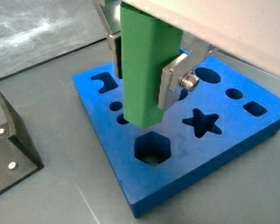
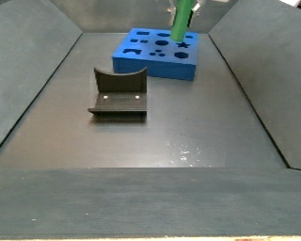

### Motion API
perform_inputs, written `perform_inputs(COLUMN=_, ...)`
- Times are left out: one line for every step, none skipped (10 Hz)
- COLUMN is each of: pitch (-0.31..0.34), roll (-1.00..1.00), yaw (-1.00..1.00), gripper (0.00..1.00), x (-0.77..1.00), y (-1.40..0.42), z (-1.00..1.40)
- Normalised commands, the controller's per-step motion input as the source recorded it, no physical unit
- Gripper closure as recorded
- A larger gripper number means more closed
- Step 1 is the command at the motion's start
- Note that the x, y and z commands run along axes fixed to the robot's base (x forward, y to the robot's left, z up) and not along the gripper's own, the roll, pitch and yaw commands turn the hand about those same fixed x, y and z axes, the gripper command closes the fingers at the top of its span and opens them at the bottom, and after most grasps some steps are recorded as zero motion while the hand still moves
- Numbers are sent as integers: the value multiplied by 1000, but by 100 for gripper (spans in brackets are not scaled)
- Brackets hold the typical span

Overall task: Pick up the hexagon object. Move up. Move to above the board. Insert the hexagon object.
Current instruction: Insert the hexagon object.

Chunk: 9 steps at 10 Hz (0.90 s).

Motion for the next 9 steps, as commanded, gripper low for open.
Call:
perform_inputs(pitch=0, roll=120, yaw=0, gripper=100, x=77, y=40, z=-1000)
perform_inputs(pitch=-6, roll=100, yaw=0, gripper=100, x=69, y=34, z=-1000)
perform_inputs(pitch=-6, roll=86, yaw=0, gripper=100, x=66, y=26, z=-1000)
perform_inputs(pitch=-3, roll=60, yaw=0, gripper=100, x=63, y=9, z=-1000)
perform_inputs(pitch=-3, roll=54, yaw=0, gripper=100, x=57, y=0, z=-1000)
perform_inputs(pitch=-3, roll=54, yaw=0, gripper=100, x=57, y=0, z=-1000)
perform_inputs(pitch=-3, roll=49, yaw=0, gripper=100, x=54, y=0, z=-1000)
perform_inputs(pitch=-3, roll=46, yaw=0, gripper=100, x=57, y=0, z=-1000)
perform_inputs(pitch=0, roll=49, yaw=0, gripper=100, x=57, y=0, z=-1000)
